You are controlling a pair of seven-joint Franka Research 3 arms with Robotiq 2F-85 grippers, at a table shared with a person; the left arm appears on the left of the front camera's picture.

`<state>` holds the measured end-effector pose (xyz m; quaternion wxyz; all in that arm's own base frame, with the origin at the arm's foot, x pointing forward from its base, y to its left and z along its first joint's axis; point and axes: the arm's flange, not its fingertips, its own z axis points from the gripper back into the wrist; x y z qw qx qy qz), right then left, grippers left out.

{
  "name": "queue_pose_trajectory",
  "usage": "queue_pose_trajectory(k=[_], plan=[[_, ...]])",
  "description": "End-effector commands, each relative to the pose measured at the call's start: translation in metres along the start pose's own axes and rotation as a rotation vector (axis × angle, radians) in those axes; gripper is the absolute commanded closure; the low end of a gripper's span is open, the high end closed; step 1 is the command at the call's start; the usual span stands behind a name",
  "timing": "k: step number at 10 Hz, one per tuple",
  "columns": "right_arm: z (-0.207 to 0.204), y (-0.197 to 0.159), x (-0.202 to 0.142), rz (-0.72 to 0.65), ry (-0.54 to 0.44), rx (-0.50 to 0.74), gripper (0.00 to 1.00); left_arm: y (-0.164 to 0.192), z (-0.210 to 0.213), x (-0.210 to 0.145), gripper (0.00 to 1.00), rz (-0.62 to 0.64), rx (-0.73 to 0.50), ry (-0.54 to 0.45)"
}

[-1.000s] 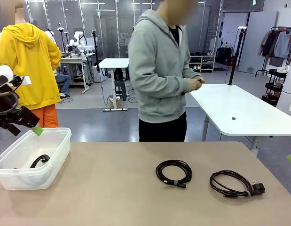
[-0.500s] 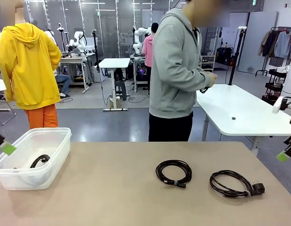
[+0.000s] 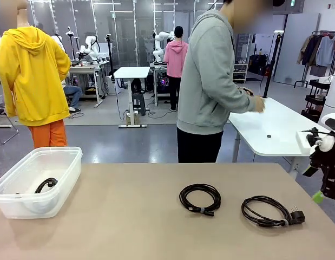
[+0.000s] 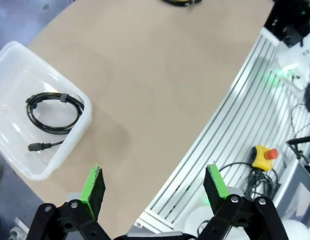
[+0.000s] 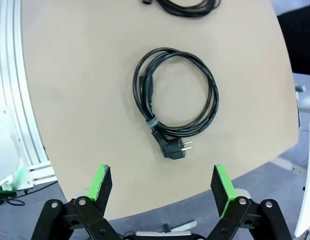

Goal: Organize and store the cables.
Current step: Place the Power Cable into the Organizing box.

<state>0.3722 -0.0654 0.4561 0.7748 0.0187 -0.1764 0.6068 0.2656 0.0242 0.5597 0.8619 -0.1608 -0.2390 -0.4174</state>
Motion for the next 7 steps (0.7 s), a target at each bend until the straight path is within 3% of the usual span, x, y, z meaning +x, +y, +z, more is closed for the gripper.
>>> queue_pose_trajectory(k=[1, 4, 5, 6, 7], plan=[[0.004, -0.004, -0.003, -0.038, 0.0, -0.009, 0.0, 0.011, -0.008, 0.006, 0.0, 0.022, -0.05, 0.013], [0.001, 0.0, -0.002, -0.006, 0.003, -0.003, 0.0, 0.0, 0.0, 0.0, 0.0, 0.0, 0.0, 0.0], [-0.016, -0.001, -0.003, 0.107, 0.021, 0.055, 0.0, 0.0, 0.0, 0.0, 0.0, 0.0, 0.0, 0.0], [-0.026, -0.002, -0.005, 0.179, -0.027, 0.082, 0.0, 0.0, 0.0, 0.0, 0.0, 0.0, 0.0, 0.0], [-0.034, -0.002, -0.006, 0.204, -0.041, 0.089, 0.0, 0.0, 0.0, 0.0, 0.0, 0.0, 0.0, 0.0]])
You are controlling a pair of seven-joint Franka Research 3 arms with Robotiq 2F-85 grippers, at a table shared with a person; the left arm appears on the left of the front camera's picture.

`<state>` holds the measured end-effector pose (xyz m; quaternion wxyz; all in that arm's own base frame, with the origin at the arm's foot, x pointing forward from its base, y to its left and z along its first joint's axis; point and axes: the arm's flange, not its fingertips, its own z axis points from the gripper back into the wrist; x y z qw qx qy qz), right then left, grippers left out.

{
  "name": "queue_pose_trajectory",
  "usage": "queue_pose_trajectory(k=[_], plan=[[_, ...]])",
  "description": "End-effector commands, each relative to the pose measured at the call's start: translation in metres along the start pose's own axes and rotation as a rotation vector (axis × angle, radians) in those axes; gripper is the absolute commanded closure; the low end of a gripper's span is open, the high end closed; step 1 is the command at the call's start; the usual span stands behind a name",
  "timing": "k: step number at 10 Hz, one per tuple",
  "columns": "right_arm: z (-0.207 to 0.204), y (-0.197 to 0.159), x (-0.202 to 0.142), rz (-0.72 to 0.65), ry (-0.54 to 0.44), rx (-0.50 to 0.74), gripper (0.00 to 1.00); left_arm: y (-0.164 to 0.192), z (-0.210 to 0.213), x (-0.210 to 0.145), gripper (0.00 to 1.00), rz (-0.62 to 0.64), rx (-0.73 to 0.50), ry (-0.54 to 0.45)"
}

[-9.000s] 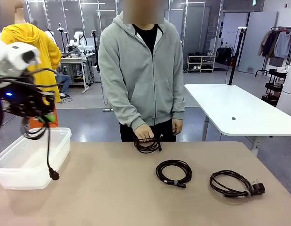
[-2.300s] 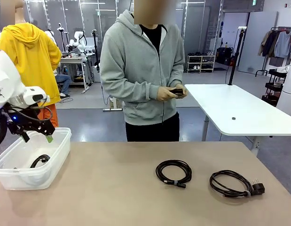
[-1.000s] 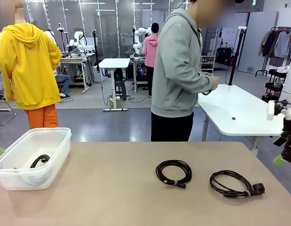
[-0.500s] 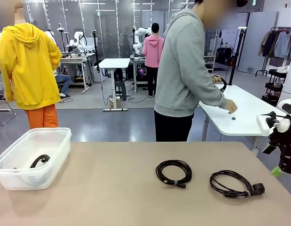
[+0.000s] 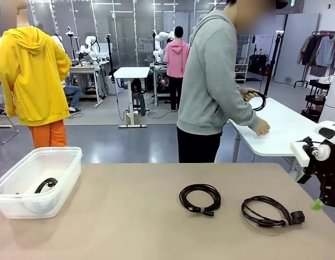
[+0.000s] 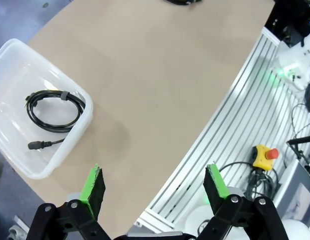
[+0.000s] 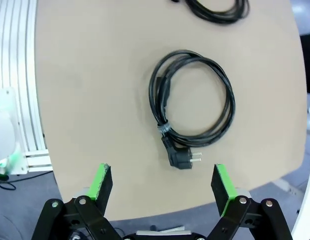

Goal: Organize and store the cables.
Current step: Place the Power Cable into the Organizing box.

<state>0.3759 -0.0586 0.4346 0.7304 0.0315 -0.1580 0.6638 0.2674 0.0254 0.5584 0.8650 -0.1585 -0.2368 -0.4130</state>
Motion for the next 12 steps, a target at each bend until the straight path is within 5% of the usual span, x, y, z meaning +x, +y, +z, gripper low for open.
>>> queue_pose_trajectory(k=[1, 9, 12], plan=[[-0.021, -0.004, -0.006, 0.091, -0.02, 0.028, 0.0, -0.002, 0.001, 0.0, 0.0, -0.01, -0.005, -0.006], [-0.121, -0.012, 0.001, 0.052, 0.137, 0.08, 0.0, -0.002, 0.001, 0.0, 0.0, -0.01, -0.005, -0.006], [-0.139, -0.013, 0.005, 0.063, 0.12, 0.114, 0.0, -0.002, 0.001, 0.0, 0.0, -0.01, -0.005, -0.006]])
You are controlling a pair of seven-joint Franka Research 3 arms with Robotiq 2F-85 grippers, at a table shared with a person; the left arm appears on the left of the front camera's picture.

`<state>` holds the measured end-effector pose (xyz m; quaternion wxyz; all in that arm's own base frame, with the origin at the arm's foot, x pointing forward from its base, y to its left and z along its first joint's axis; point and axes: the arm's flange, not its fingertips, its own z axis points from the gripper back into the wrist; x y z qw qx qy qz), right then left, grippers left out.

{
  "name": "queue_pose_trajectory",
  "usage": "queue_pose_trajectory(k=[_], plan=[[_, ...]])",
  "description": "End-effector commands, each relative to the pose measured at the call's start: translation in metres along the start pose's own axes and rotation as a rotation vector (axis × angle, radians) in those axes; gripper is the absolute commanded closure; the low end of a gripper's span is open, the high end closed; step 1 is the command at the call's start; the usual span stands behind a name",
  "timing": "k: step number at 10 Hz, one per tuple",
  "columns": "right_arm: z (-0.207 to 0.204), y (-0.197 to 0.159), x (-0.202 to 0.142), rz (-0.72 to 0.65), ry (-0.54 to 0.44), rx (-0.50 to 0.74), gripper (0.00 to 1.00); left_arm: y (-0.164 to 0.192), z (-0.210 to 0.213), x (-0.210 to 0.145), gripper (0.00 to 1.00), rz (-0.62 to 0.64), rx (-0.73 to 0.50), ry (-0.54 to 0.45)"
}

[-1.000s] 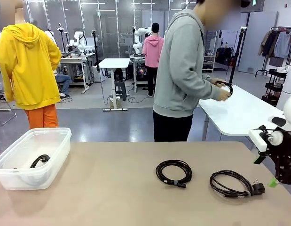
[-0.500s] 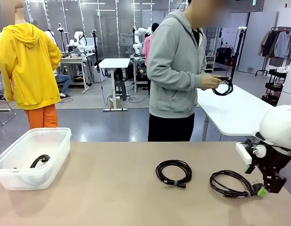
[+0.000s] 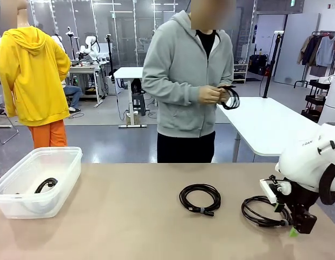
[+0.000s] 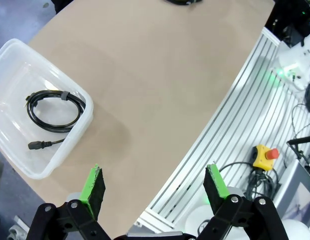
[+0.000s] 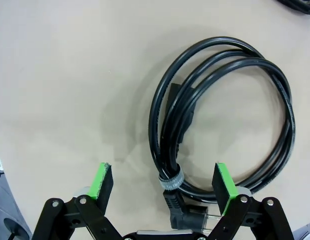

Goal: Organize and store the cables.
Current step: Place the Power Cable into the Organizing box.

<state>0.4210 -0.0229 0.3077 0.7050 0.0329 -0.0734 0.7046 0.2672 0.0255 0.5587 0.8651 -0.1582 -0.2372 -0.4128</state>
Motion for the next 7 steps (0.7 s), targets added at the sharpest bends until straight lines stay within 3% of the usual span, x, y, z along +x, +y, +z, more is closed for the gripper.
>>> queue_pose_trajectory(k=[1, 2, 3, 4, 5, 6, 7], plan=[[-0.005, 0.0053, 0.0011, -0.027, 0.011, -0.005, 0.0, -0.0021, 0.0008, 0.0005, 0.0, -0.01, -0.006, -0.005], [-0.0096, 0.0032, -0.0015, -0.037, 0.017, 0.004, 0.0, -0.0021, 0.0008, 0.0005, 0.0, -0.01, -0.006, -0.005], [-0.0108, 0.0032, -0.0025, -0.042, 0.014, 0.006, 0.12, -0.0021, 0.0008, 0.0005, 0.0, -0.01, -0.006, -0.005], [-0.0112, 0.0035, -0.0027, -0.042, 0.014, 0.0, 0.52, -0.0021, 0.0008, 0.0005, 0.0, -0.01, -0.006, -0.005], [-0.0091, 0.0037, -0.003, -0.039, 0.011, -0.006, 0.72, -0.0021, 0.0008, 0.0005, 0.0, -0.01, -0.006, -0.005], [-0.0083, 0.0037, -0.0031, -0.036, 0.011, -0.009, 1.0, -0.0021, 0.0008, 0.0005, 0.0, -0.01, -0.006, -0.005], [-0.009, 0.0025, -0.004, -0.033, 0.012, -0.008, 1.0, -0.0021, 0.0008, 0.0005, 0.0, -0.01, -0.006, -0.005]])
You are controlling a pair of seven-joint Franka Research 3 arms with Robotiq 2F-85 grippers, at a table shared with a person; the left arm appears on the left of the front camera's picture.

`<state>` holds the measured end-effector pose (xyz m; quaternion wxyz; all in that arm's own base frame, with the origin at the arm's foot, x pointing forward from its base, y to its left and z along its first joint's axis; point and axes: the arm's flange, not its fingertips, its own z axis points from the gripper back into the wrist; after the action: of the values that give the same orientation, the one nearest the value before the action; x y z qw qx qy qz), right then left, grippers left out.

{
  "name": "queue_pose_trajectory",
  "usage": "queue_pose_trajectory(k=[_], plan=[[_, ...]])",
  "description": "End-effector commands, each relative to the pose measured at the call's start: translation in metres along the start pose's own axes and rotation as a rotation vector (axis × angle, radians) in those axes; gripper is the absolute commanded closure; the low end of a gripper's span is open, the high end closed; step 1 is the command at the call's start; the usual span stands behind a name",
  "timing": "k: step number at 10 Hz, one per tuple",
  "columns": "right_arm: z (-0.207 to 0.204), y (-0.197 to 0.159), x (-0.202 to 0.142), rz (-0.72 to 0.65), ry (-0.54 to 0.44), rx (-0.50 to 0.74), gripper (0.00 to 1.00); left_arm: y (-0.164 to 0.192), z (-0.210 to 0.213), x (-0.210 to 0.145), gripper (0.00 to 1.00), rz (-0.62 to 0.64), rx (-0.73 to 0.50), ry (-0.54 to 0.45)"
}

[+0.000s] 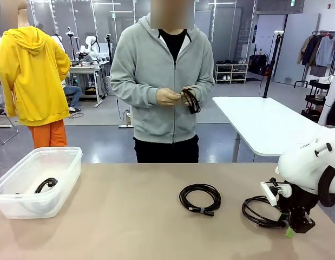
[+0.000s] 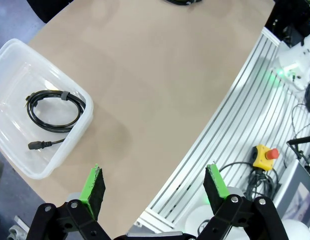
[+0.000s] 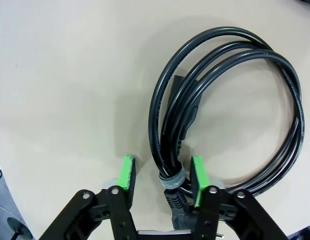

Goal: Organize and store the cables.
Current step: Place the Power Cable into the Organizing box.

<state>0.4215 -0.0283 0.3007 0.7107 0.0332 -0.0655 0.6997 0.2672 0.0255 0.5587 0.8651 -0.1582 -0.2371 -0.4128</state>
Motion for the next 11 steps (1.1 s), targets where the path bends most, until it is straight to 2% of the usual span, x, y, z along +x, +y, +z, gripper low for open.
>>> queue_pose_trajectory(k=[1, 2, 3, 7, 9, 11], plan=[[-0.004, 0.003, 0.003, -0.016, 0.004, -0.014, 1.0, -0.002, 0.001, 0.0, 0.0, -0.01, -0.006, -0.005], [-0.003, 0.002, 0.003, -0.016, -0.003, -0.014, 0.96, -0.002, 0.001, 0.0, 0.0, -0.01, -0.006, -0.005], [-0.001, 0.002, 0.004, -0.015, -0.003, -0.017, 1.0, -0.002, 0.001, 0.0, 0.0, -0.01, -0.006, -0.005], [0.014, 0.0, 0.007, -0.044, -0.004, -0.02, 1.0, -0.002, 0.001, 0.0, 0.0, -0.01, -0.006, -0.005], [0.055, -0.005, 0.014, -0.119, -0.035, -0.021, 1.0, -0.002, 0.001, 0.0, 0.0, -0.01, -0.006, -0.005], [0.105, -0.01, 0.025, -0.168, -0.014, -0.084, 1.0, -0.002, 0.001, 0.0, 0.0, -0.01, -0.006, -0.005]])
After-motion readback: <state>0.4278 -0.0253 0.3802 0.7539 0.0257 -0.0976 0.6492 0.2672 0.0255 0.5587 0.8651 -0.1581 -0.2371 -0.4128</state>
